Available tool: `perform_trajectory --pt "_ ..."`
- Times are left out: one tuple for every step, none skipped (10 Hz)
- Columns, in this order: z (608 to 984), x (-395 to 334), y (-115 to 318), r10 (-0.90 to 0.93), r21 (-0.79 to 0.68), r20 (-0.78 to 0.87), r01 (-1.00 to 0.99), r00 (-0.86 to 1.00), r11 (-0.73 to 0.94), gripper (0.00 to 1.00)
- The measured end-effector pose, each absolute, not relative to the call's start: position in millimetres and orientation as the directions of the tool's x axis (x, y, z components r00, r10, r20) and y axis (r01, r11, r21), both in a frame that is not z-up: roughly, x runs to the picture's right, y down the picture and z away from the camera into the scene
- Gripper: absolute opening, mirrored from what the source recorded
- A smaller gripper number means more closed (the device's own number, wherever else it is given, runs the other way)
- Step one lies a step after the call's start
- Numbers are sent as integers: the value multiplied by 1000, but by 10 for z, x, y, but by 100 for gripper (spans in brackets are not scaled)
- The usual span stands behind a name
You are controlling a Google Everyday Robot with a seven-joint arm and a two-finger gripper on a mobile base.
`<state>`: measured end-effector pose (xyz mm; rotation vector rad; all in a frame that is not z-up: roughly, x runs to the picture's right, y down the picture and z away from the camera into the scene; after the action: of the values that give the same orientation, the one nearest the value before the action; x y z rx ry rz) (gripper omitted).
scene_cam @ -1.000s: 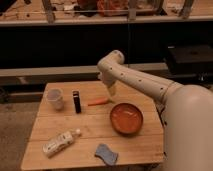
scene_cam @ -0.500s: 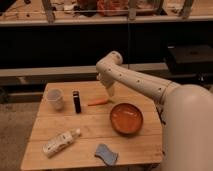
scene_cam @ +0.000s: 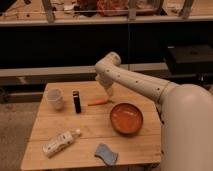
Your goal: Knock the eraser over
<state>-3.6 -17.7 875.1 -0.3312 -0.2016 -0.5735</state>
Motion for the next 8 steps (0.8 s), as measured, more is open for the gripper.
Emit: perform_trajectory --pt "8752 -54 -177 -500 -247 278 564 820 788 80" --pt "8760 -69 -166 -503 -246 280 568 818 785 80" --pt "8760 -91 -167 -506 -244 282 571 815 784 79" --pt "8769 -116 -159 -510 -242 285 576 811 781 74" --pt "8769 -128 -158 -513 -240 286 579 809 779 65" --pt "8773 -140 -149 -516 -239 288 582 807 777 55" --pt "8779 -149 -149 -518 -237 289 584 805 776 45" --pt "8785 -161 -147 -520 -236 291 587 803 774 34"
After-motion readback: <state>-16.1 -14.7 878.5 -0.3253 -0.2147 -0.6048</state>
